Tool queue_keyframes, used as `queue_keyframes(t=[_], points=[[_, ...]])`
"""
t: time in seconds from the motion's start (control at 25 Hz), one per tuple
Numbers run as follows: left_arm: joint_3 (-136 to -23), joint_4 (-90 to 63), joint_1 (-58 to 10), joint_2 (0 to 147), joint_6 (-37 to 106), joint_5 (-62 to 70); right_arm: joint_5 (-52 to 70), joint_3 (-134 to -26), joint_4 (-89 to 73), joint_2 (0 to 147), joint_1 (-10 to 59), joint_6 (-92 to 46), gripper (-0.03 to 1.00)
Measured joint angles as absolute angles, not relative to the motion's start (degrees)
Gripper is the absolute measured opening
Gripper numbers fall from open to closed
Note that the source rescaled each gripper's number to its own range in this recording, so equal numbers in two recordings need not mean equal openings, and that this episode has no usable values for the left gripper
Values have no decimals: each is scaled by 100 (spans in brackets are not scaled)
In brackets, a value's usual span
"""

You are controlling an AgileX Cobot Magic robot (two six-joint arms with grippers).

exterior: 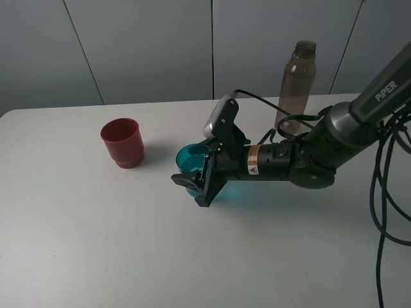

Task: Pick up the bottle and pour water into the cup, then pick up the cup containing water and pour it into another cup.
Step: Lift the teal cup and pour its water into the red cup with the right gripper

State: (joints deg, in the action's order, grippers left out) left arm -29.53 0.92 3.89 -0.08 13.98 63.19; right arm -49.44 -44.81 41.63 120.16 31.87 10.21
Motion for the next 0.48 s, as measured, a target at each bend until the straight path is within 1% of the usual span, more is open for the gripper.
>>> queue_keyframes(t=[0.24,0.48], points=[[-2953,92,389,-8,1398,6319,-4443,-4784,4124,11565,3187,1285,10],[-2953,92,389,-8,1398,6319,-4165,-5249,4159,11397,3187,1992,10]])
